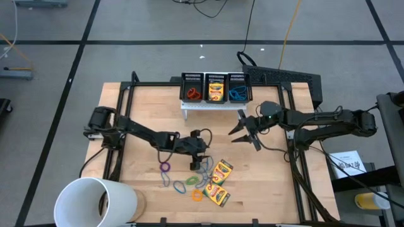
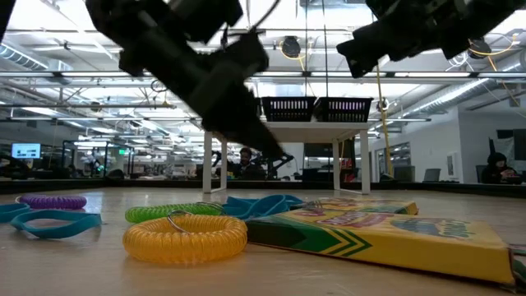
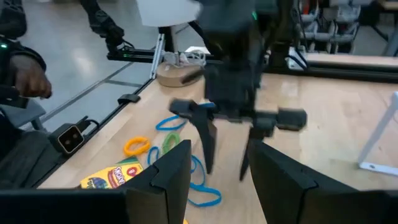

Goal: Pick & Place Office Desk Supplies
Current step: Put the blue rubber band into the right black bin on the shelf

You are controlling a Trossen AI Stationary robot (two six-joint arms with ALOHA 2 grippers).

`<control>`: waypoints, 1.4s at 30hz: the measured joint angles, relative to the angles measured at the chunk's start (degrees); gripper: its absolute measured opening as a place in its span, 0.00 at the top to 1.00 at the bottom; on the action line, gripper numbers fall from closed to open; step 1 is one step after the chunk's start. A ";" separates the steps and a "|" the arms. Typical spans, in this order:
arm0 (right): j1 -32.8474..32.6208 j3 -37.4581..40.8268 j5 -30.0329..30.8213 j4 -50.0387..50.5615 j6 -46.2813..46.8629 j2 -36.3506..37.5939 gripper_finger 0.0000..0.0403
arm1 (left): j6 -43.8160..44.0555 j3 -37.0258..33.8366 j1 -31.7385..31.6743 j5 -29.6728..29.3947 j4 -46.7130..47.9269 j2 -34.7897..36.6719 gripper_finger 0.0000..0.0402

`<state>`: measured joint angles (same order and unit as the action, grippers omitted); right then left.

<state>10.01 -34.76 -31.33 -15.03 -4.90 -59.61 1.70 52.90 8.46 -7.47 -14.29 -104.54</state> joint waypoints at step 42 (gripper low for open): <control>-1.85 7.71 6.24 -11.69 -0.25 0.04 0.62 | 4.52 0.09 -0.02 3.18 -6.86 -9.95 0.72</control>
<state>8.16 -27.05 -25.10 -26.73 -5.15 -59.57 6.21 52.99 8.44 -4.29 -21.15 -114.49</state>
